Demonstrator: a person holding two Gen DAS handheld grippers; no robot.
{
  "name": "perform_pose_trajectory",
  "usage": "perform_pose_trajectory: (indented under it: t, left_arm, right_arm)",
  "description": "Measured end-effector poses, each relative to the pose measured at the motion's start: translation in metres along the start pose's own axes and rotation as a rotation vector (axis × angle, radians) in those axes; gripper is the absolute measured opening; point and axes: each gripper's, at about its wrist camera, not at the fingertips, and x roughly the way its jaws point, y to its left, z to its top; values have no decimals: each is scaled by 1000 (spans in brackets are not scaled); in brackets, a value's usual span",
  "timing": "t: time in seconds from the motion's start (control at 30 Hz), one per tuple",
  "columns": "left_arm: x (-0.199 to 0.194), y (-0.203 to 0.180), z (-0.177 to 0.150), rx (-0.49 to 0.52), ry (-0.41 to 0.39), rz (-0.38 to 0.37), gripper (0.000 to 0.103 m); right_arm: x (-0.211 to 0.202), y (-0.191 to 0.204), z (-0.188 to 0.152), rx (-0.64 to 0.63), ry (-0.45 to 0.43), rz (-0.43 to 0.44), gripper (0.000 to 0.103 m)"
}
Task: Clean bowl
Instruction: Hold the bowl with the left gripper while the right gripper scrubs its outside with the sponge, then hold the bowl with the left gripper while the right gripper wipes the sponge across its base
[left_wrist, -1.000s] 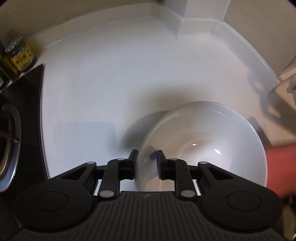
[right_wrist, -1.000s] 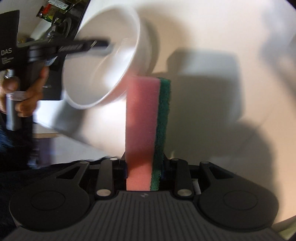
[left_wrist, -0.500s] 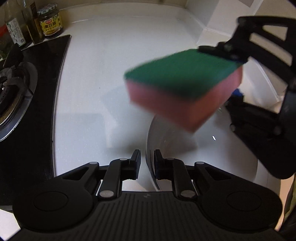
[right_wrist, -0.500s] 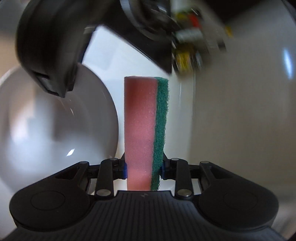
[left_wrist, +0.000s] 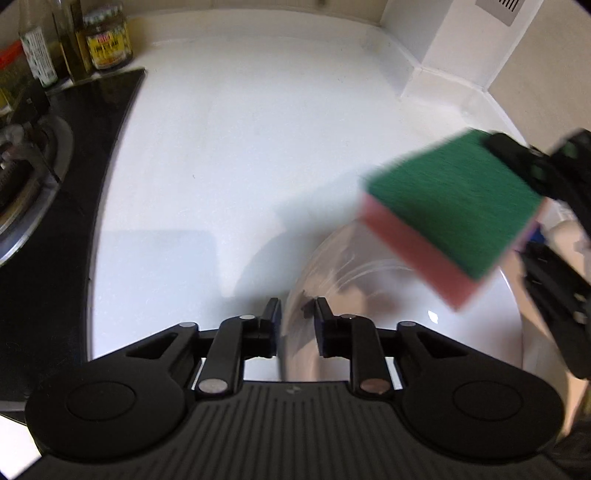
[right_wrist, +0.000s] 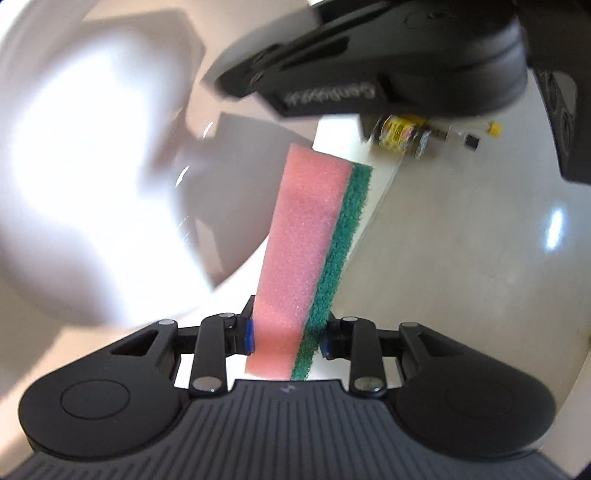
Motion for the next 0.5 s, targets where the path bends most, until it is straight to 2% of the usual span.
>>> perform_pose_trajectory:
  t: [0.13, 0.27, 0.43, 0.47, 0.5]
  left_arm:
    - [0, 1, -4, -19, 4, -6, 32]
    - [5, 3, -6, -32, -6, 6, 33]
    - [13, 6, 0, -24, 11, 0, 34]
    - [13, 6, 0, -15, 19, 1, 33]
    - [13, 6, 1, -6, 27, 3, 27]
  right_arm:
    - [-15, 12, -9, 0, 36, 48, 26]
    - [-25, 19, -3, 57, 68, 106, 27]
    - [-55, 11, -8, 117, 27, 220, 27]
    - [-59, 2, -10, 147, 10, 249, 27]
    - [-62, -6, -11, 176, -6, 278, 26]
